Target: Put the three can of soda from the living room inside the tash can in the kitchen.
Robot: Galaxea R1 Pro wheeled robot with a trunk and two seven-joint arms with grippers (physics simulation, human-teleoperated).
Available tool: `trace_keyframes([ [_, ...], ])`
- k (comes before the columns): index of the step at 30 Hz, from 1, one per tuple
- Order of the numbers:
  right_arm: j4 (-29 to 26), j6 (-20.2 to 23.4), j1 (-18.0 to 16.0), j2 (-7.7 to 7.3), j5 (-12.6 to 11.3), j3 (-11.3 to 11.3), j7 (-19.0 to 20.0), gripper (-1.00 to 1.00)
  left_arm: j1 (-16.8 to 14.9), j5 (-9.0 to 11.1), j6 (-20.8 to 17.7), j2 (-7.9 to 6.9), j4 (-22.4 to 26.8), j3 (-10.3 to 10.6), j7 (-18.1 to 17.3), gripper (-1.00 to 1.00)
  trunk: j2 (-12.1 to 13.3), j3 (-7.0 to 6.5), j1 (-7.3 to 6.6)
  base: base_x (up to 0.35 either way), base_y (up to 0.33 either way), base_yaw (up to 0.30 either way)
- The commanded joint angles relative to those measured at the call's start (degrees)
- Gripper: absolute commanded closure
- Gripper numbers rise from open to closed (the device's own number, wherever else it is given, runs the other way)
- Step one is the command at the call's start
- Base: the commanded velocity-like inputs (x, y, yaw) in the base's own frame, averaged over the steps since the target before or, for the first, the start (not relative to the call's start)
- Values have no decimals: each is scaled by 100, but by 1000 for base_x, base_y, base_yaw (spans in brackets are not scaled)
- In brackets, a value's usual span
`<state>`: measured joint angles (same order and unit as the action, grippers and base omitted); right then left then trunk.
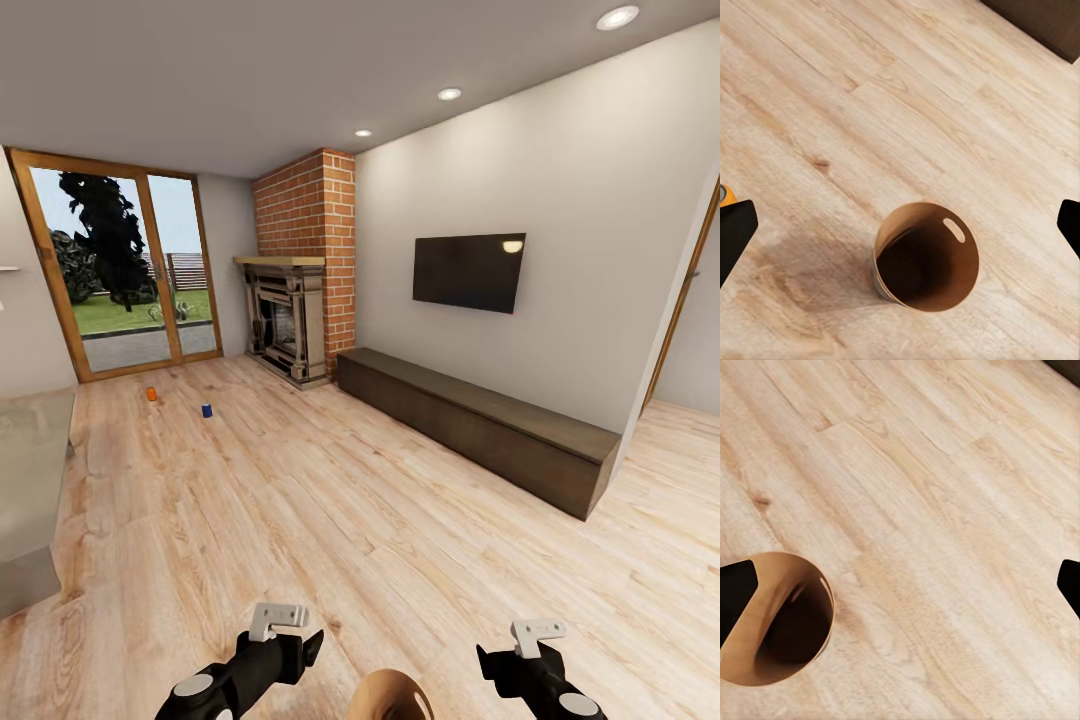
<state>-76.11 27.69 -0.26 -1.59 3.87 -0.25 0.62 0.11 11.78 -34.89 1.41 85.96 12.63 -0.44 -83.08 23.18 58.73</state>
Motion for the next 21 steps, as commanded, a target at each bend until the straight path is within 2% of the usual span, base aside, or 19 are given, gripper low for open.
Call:
trace_keyframes([
  [1,-2,0,2,-3,0,0,0,-100,1,0,0,0,0,-2,2,-100,0,0,0,0,0,0],
  [6,-6,0,3,-6,0,-8,0,-100,-2,5,-182,18,18,-13,37,-100,0,0,0,0,0,0],
  [7,-8,0,5,-8,0,-9,-1,-100,0,6,-354,23,28,-7,85,-100,0,0,0,0,0,0],
  [14,-9,0,3,-7,0,-10,-6,-100,-2,9,-490,26,35,2,128,-100,0,0,0,0,0,0],
  [21,-9,0,2,-8,0,-10,-8,-100,-2,9,-493,20,35,7,128,-100,-281,126,154,0,0,0],
])
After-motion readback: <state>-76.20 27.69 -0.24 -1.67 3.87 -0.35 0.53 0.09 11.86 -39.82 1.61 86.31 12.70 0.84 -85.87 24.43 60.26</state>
